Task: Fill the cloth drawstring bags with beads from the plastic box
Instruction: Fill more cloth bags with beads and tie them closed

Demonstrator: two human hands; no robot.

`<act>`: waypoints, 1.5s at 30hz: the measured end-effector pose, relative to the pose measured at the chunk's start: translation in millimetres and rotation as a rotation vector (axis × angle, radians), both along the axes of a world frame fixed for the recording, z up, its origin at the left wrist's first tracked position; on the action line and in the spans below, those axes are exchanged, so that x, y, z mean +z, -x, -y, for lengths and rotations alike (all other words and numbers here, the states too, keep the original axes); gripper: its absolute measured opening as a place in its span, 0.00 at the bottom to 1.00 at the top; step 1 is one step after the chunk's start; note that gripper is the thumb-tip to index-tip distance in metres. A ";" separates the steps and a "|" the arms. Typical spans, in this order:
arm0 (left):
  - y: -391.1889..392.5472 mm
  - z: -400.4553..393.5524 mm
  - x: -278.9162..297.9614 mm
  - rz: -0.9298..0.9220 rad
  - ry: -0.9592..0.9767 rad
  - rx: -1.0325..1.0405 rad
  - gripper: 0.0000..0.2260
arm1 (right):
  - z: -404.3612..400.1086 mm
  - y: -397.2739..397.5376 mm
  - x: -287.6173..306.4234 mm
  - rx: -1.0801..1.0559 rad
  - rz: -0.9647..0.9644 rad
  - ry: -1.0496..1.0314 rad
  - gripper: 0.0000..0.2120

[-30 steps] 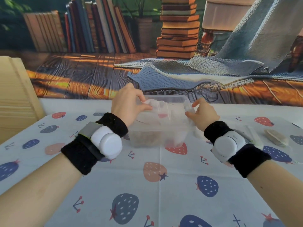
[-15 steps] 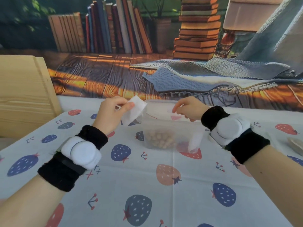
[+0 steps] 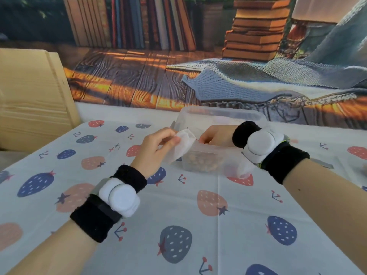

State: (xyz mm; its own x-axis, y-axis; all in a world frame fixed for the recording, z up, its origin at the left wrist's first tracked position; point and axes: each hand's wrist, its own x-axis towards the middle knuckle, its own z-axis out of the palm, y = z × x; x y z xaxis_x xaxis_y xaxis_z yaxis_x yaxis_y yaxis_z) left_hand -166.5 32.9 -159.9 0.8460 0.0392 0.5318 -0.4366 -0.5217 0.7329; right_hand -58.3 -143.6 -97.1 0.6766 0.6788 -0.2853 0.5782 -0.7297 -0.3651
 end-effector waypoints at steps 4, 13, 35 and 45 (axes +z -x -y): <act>13.8 4.4 -11.1 0.064 0.038 -0.031 0.06 | -0.9 12.8 -16.0 0.159 0.243 -0.020 0.11; 31.9 10.3 -30.8 0.096 0.206 -0.042 0.04 | 10.3 14.9 -28.7 0.132 0.336 -0.209 0.13; 42.0 24.0 -56.8 0.215 0.325 -0.009 0.05 | -1.9 24.6 -53.5 0.276 0.164 -0.180 0.12; 42.0 23.0 -59.7 0.237 0.307 0.016 0.06 | -12.4 27.4 -62.1 0.306 0.308 -0.066 0.16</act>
State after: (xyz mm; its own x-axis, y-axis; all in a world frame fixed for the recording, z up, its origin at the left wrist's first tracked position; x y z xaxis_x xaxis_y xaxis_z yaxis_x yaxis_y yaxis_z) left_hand -208.5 9.9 -219.5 0.6989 0.2389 0.6742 -0.6065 -0.3016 0.7356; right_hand -85.7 -131.2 -159.3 0.4882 0.8712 -0.0508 0.8533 -0.4888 -0.1815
